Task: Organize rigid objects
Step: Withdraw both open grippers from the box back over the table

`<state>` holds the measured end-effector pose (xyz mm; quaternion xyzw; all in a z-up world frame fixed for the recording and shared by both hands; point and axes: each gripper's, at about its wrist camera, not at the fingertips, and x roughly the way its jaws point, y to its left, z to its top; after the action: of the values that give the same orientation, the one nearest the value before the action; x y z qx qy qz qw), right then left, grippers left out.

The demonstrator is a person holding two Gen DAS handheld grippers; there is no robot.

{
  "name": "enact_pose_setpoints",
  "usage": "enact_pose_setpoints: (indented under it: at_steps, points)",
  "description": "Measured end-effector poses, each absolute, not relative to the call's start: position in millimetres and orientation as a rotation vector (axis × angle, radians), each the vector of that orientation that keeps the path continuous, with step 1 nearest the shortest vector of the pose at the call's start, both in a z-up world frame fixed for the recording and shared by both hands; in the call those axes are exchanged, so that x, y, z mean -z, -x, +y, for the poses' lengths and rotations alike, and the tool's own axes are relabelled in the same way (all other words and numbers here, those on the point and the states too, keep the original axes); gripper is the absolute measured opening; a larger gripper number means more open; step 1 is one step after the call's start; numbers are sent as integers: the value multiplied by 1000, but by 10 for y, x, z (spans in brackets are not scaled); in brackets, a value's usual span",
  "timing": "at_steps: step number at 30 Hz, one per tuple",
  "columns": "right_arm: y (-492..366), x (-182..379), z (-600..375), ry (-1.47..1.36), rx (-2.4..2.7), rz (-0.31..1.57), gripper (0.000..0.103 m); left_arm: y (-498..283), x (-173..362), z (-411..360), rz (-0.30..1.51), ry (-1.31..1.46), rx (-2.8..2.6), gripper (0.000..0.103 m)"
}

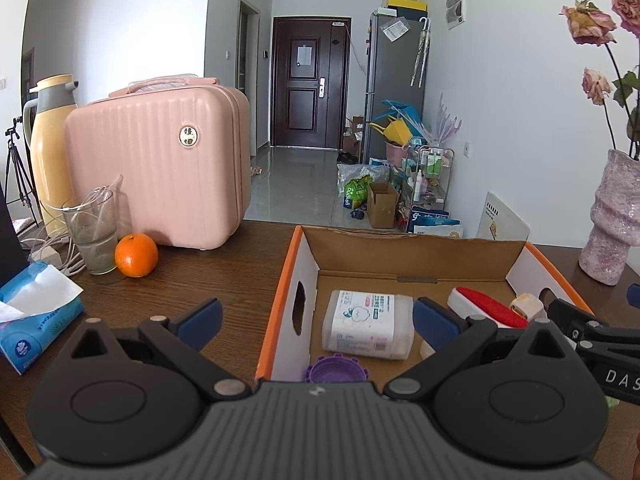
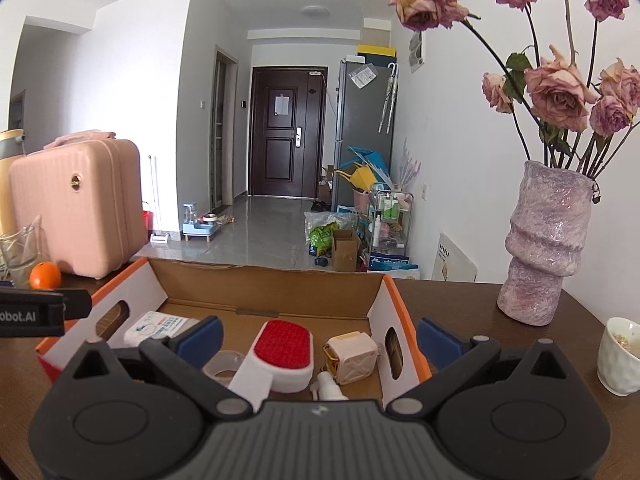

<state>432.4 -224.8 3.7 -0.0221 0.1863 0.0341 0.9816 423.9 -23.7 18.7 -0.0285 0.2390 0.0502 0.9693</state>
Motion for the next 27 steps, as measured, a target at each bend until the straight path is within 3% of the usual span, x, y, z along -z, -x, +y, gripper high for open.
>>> enact_pose_setpoints:
  at_steps: [27]
  points:
    - [-3041, 111, -2161, 66, -124, 336, 103, -2969, -42, 43, 458, 12, -39, 103]
